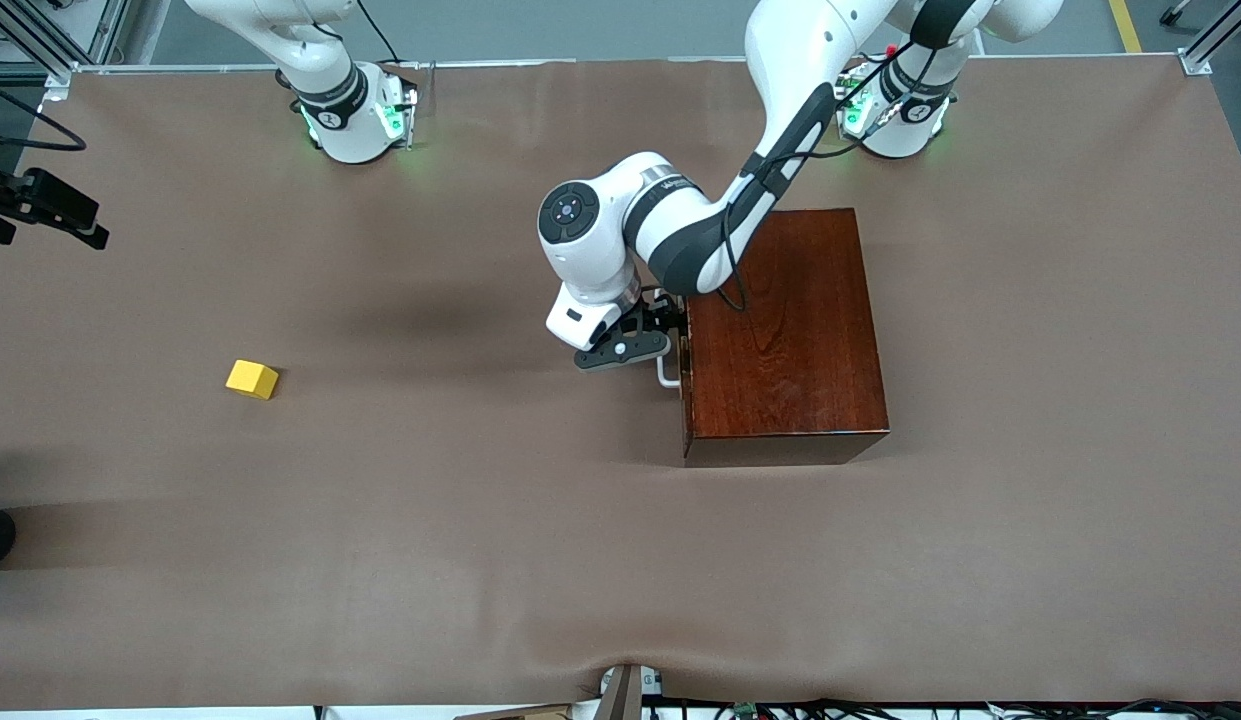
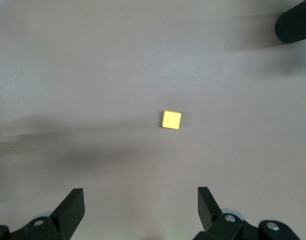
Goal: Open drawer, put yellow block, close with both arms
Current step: 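Pull the drawer open by its handle with the left gripper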
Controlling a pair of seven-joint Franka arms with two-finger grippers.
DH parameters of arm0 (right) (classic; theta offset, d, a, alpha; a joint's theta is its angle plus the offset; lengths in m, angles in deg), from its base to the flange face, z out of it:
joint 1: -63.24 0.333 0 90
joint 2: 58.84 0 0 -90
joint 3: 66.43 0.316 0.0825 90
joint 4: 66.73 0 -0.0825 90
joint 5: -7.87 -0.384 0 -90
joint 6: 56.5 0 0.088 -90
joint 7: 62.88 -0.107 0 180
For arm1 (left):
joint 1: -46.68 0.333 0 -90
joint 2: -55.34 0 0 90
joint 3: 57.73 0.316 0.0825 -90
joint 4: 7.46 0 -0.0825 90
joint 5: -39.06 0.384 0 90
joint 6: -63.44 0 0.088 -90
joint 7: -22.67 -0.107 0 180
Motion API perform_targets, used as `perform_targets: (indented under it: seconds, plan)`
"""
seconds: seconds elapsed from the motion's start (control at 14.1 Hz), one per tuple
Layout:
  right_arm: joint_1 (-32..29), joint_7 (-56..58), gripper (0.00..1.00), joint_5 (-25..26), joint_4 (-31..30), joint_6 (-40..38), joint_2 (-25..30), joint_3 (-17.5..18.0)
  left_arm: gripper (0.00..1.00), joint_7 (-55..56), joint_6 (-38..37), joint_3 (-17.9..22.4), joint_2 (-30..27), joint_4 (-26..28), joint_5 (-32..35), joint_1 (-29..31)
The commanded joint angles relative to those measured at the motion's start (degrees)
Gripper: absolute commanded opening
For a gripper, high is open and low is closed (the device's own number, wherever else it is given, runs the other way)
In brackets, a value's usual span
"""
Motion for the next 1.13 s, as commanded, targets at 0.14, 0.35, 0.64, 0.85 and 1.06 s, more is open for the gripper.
perform_targets:
  seconds: [0.14,0.35,0.64,0.85,1.06]
  plan:
    - [-0.94,-0.5,1.0,-0.35,0.23,-0.47,-0.06,0.48,1.0,4.17,5.92,-1.04,2.17,-2.5,0.92,-1.05]
    - [-0.94,-0.5,1.0,-0.35,0.23,-0.38,-0.06,0.48,1.0,5.93,8.12,-1.04,2.43,-2.5,0.92,-1.92]
    - [-1.38,-0.41,1.0,-0.35,0.31,-0.3,-0.5,0.48,1.0,8.57,12.6,-1.21,2.43,-2.58,0.65,-2.45]
    - [-1.47,-0.23,1.0,-0.09,0.4,0.23,-1.11,0.39,1.0,10.33,16.29,-1.13,2.52,-2.58,0.04,-3.16]
    - [-1.65,-0.32,1.0,0.34,0.49,1.46,-2.33,0.48,1.0,12.26,20.59,-1.21,2.61,-2.58,0.04,-3.59]
